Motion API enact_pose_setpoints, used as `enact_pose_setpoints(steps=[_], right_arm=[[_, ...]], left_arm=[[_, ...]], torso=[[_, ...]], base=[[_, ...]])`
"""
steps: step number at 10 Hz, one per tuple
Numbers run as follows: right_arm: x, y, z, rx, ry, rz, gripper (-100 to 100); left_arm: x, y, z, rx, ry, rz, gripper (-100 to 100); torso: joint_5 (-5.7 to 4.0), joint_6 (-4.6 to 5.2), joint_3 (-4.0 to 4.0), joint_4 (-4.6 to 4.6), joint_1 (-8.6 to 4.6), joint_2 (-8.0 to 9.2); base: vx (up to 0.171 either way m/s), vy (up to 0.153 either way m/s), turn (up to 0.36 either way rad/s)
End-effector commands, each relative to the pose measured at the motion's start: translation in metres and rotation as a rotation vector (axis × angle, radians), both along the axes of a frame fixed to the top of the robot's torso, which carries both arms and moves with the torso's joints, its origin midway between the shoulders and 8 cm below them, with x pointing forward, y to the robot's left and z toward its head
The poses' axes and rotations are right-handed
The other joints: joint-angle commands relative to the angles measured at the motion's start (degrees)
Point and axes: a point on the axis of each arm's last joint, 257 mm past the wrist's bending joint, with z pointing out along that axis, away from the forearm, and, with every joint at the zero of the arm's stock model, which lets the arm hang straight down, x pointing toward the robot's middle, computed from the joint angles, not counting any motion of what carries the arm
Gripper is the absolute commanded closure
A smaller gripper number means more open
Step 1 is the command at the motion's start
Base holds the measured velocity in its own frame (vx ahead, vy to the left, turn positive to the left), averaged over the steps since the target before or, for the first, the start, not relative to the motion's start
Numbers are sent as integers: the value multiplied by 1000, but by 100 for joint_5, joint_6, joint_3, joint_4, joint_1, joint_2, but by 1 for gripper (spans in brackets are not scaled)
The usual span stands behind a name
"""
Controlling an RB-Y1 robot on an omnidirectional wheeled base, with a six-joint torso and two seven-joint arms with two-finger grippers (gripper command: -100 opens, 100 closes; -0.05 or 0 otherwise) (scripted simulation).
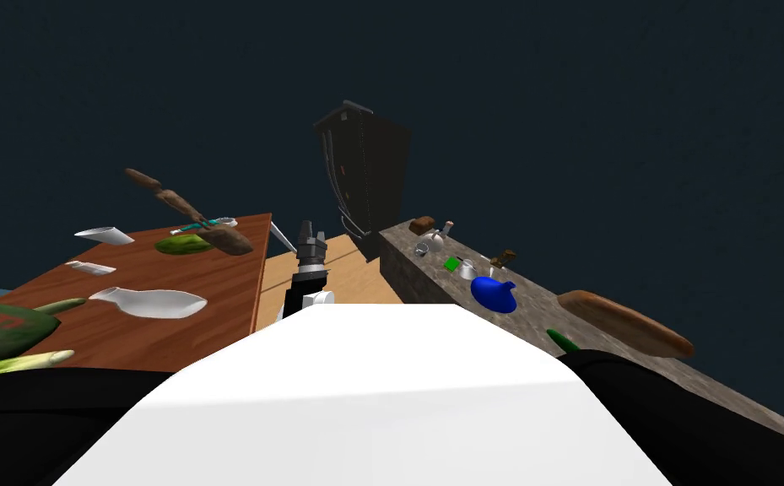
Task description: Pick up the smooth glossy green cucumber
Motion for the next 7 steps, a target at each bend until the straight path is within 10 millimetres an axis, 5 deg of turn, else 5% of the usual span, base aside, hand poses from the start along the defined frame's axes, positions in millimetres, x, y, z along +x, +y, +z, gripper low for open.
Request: enact_pose_setpoints(steps=[1, 2, 3, 4, 7], right_arm=[[9, -4, 0, -16, -15, 6, -100], [5, -5, -1, -12, -10, 3, -100], [6, -5, -1, -13, -11, 4, 0], [-3, -9, -2, -14, -13, -33, -100], [-16, -10, -12, 1, -24, -97, -100]], left_arm=[[0, 0, 0, 0, 0, 0, 0], [0, 0, 0, 0, 0, 0, 0], [0, 0, 0, 0, 0, 0, 0], [0, 0, 0, 0, 0, 0, 0], [0, 0, 0, 0, 0, 0, 0]], torso=[[0, 0, 0, 0, 0, 0], [-1, 1, 5, 2, 3, 8], [5, 6, 20, 8, 28, 35], [10, 8, 34, 13, 46, 58], [13, 14, 76, 31, 56, 128]], base=[[148, -122, 95], [67, -52, 31], [14, -11, 2], [-64, -2, 290], [-158, 12, 242]])
